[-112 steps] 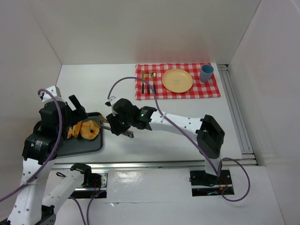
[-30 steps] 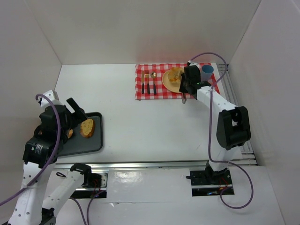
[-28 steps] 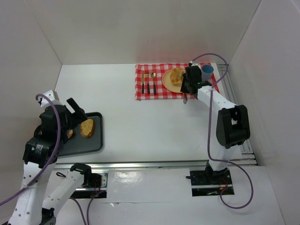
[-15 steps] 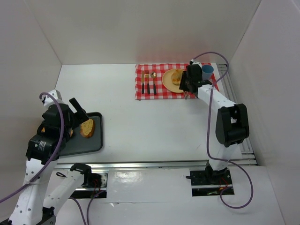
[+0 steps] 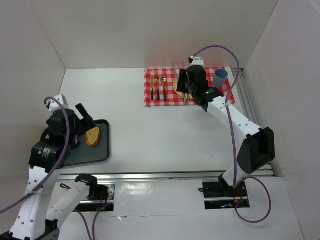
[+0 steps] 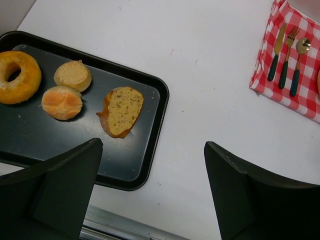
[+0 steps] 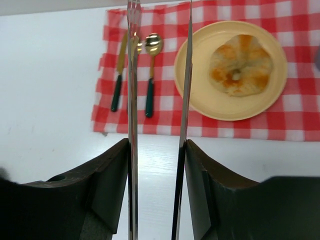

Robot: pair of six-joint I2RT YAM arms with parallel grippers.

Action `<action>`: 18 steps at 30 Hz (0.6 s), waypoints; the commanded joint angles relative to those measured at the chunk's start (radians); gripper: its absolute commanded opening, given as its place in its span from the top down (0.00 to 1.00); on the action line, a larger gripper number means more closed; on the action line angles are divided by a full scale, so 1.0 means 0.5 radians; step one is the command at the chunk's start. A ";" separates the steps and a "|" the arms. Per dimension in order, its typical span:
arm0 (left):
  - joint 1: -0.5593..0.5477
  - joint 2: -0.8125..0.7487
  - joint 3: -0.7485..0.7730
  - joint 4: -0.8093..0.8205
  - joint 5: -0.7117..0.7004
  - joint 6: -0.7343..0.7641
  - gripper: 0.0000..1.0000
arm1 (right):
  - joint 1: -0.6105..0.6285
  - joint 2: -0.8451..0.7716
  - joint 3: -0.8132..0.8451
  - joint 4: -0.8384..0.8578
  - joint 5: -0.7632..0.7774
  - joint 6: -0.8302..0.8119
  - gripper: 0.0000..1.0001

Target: Place the bread

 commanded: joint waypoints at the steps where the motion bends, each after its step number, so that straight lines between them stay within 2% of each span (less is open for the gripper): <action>1: -0.005 -0.009 0.072 0.079 -0.020 0.054 0.04 | 0.136 -0.072 -0.041 0.060 -0.191 0.068 0.47; 2: -0.005 0.009 0.072 0.079 -0.021 0.073 0.04 | 0.195 -0.054 -0.041 0.081 -0.377 0.110 0.47; 4: -0.005 0.010 0.099 0.079 -0.045 0.091 0.04 | 0.339 -0.002 -0.041 0.149 -0.547 0.132 0.47; 8: -0.005 0.129 0.271 -0.059 -0.091 0.048 0.04 | 0.814 0.277 0.084 0.170 -0.701 0.157 0.47; 11: -0.005 0.169 0.354 -0.145 -0.091 0.048 0.04 | 0.995 0.476 0.247 0.210 -0.820 0.178 0.46; 13: -0.005 0.151 0.379 -0.145 -0.091 0.048 0.04 | 1.054 0.569 0.296 0.231 -0.918 0.200 0.46; 18: -0.005 0.086 0.379 -0.145 -0.091 0.067 0.04 | 1.143 0.832 0.447 0.232 -0.940 0.240 0.45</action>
